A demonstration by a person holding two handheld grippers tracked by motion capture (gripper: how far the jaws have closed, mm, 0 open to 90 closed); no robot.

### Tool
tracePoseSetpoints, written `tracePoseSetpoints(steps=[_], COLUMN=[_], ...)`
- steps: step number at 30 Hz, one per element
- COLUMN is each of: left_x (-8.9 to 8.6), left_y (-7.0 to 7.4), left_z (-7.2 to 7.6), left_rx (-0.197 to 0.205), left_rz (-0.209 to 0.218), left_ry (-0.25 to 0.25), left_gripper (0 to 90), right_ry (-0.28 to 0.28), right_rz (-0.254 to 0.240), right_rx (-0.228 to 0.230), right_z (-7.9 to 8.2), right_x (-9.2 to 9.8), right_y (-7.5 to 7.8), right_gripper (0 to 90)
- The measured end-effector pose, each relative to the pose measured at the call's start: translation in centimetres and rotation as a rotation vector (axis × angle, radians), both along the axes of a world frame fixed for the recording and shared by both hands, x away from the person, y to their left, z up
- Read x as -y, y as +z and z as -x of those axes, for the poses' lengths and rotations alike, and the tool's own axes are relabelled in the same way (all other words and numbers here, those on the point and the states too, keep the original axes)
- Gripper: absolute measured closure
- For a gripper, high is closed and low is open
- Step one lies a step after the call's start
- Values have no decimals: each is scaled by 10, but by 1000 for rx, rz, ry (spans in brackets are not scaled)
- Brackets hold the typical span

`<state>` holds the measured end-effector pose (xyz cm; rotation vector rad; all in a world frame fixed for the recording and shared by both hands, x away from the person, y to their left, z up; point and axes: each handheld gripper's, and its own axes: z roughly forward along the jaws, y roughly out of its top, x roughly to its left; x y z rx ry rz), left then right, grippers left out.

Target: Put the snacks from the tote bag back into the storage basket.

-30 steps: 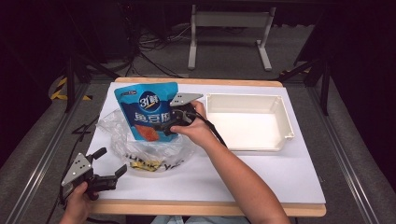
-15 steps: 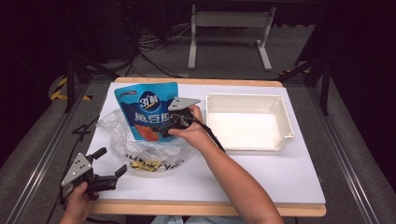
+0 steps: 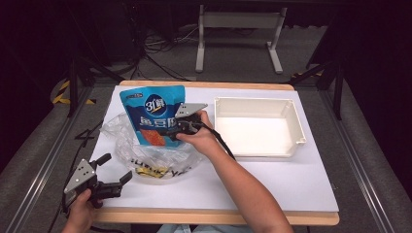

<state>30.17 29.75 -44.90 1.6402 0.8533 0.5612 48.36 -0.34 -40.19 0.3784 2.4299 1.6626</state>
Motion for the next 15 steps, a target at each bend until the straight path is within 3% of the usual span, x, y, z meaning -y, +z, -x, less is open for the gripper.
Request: tracePoseSetpoints(steps=[15], left_x=[0], left_y=[0], left_z=[0], left_rx=[1], left_rz=[-1], left_ry=[2], left_gripper=[1], right_ry=[-16], right_rz=[-26], right_rx=[-7], right_z=[1], right_x=[1], right_y=[-4], right_gripper=[509])
